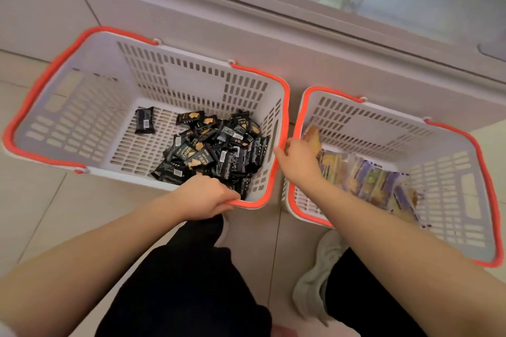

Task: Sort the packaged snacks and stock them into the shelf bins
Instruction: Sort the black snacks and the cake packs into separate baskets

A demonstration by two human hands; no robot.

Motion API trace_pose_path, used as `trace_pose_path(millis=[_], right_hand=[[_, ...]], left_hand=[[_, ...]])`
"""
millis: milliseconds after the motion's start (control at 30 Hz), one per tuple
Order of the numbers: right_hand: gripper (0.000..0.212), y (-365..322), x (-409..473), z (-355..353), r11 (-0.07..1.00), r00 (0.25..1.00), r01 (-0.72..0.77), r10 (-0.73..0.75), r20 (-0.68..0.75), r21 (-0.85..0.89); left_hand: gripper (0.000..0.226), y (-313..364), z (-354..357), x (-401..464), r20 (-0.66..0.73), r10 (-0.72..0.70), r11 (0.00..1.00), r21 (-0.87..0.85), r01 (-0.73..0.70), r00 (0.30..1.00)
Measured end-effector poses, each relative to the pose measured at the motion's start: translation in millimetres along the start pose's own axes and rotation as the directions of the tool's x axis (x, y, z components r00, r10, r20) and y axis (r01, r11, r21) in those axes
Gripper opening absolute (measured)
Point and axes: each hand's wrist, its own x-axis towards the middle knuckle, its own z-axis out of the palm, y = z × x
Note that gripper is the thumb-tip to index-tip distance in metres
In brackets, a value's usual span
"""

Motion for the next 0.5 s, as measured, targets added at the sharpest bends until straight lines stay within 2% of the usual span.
trace_pose_path(millis=[33,100,167,267,367,433,500], right_hand=[[0.029,-6,3,5,1.0,0.999,-0.009,0.01,0.031,-0.016],[0.028,-22,9,14,0.985,0.991,-0.092,0.076,0.111,0.147],[0.027,-43,10,21,0.89,0.967,-0.213,0.133,0.217,0.404],[0.026,-74,8,31,0.769,0.94,-0.276,0.092,0.328,0.577],[0.021,-100,6,42,0.676,0.909,-0.314,0.011,0.416,0.667],[0.026,-115,8,49,0.618,0.882,-0.332,-0.065,0.467,0.712],[0.032,-128,9,58,0.557,0.852,-0.348,-0.147,0.502,0.754]], left_hand=[[0.032,-3,0,-6,-0.025,-0.008,1.0,-0.023,0.008,1.0],[0.032,-10,-3,-17,-0.041,-0.029,0.998,-0.064,0.026,0.999],[0.03,-19,-7,-29,-0.004,-0.08,0.985,-0.155,0.079,0.997],[0.04,-37,-14,-44,0.121,-0.23,0.934,-0.252,0.254,0.966],[0.069,-36,-14,-40,0.106,-0.414,0.826,-0.374,0.422,0.904],[0.068,-31,-12,-27,0.031,-0.523,0.743,-0.472,0.474,0.852],[0.061,-35,-9,-21,-0.004,-0.652,0.67,-0.471,0.574,0.758]])
